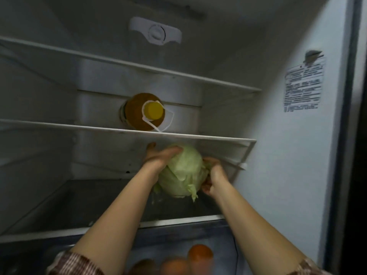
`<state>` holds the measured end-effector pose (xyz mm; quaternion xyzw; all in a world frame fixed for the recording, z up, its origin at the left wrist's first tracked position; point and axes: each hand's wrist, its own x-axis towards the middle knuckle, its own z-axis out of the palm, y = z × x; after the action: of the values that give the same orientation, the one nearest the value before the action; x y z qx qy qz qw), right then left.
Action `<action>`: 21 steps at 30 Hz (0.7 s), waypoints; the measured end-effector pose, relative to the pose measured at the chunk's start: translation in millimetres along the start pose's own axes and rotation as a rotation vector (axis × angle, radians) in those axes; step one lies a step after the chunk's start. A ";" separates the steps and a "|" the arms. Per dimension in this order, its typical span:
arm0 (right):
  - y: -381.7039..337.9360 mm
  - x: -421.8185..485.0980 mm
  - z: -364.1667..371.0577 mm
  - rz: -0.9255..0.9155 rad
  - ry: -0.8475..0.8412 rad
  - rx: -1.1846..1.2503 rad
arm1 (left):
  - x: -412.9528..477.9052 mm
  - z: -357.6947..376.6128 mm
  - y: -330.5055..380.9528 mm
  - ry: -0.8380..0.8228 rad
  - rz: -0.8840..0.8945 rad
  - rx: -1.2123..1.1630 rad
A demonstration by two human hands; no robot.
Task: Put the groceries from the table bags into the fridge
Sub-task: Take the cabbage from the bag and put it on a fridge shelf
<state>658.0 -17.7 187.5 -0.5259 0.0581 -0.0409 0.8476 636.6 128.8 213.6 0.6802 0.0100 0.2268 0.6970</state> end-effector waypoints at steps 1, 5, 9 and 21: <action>2.1 8.0 2.6 -0.001 0.012 0.010 | 5.2 -0.4 -2.0 -0.016 0.006 0.002; 11.4 41.5 2.5 -0.001 0.036 0.010 | 33.5 4.4 -14.0 -0.113 0.016 0.086; 16.9 63.5 -7.4 -0.035 0.079 -0.054 | 51.1 16.2 -19.0 -0.160 0.056 0.335; 16.6 58.8 -23.2 0.002 0.028 -0.236 | 40.7 37.4 -31.7 -0.068 0.209 0.579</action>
<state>713.0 -38.6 159.1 -0.6216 0.0746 -0.0404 0.7787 694.8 107.9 198.2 0.8550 -0.0191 0.2621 0.4470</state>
